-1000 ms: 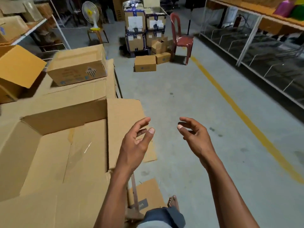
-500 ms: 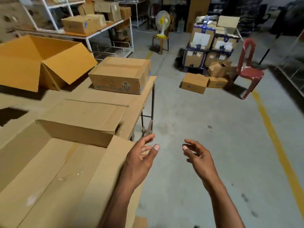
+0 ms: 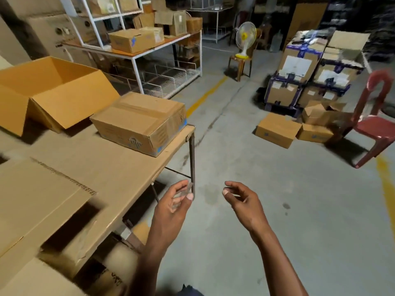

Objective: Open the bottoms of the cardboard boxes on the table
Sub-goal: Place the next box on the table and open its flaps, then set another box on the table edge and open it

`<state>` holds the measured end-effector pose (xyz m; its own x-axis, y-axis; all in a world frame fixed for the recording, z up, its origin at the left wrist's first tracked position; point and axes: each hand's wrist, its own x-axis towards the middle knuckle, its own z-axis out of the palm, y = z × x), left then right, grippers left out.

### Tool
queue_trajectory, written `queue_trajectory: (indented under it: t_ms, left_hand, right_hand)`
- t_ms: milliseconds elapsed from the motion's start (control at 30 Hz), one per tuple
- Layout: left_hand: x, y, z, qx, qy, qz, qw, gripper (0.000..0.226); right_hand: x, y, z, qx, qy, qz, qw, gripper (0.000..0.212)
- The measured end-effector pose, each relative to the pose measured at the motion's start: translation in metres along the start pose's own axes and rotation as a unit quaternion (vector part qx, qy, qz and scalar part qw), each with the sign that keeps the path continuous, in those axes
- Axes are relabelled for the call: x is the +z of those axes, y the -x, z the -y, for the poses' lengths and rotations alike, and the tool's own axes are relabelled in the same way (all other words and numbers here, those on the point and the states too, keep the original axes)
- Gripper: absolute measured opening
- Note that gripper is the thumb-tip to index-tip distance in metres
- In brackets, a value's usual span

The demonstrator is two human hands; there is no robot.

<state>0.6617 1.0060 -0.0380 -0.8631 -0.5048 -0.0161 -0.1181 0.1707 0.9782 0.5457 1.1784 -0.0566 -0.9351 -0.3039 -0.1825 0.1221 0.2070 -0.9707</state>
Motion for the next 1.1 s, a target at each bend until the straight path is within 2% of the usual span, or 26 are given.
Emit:
queue_trajectory:
  t_ms: [133,267,433,533,667,800,967,1100]
  left_hand:
    - [0.047,-0.066,-0.004,-0.015,0.017,-0.053,0.998,0.044]
    - [0.083,-0.154,0.009,-0.034,0.009,-0.102,0.994,0.039]
    - [0.125,-0.28,0.021,-0.055,0.02,-0.132,0.99,0.036]
    - [0.15,-0.359,0.007,-0.049,0.026,-0.129,0.99,0.044]
    - [0.184,-0.464,-0.026,-0.026,0.024,-0.115,0.993,0.044]
    - [0.199,-0.558,-0.044,-0.004,0.008,-0.13,0.991,0.044]
    - [0.198,-0.644,-0.026,-0.025,0.0,-0.246,0.969,0.044]
    - [0.181,-0.681,-0.023,-0.068,0.014,-0.366,0.928,0.052]
  right_hand:
    - [-0.025,-0.085,0.017,-0.001,-0.014,0.061,0.998,0.02]
    - [-0.034,-0.193,0.023,-0.015,0.009,0.116,0.993,0.022]
    - [-0.043,-0.324,0.034,-0.018,0.032,0.14,0.99,0.023]
    - [-0.055,-0.395,0.055,-0.026,0.04,0.144,0.988,0.022]
    - [-0.067,-0.491,0.08,-0.027,0.03,0.143,0.989,0.021]
    - [-0.053,-0.593,0.102,-0.05,0.027,0.177,0.983,0.021]
    - [-0.012,-0.712,0.122,-0.071,0.044,0.279,0.957,0.022]
    - [0.03,-0.788,0.147,-0.089,0.086,0.392,0.912,0.021]
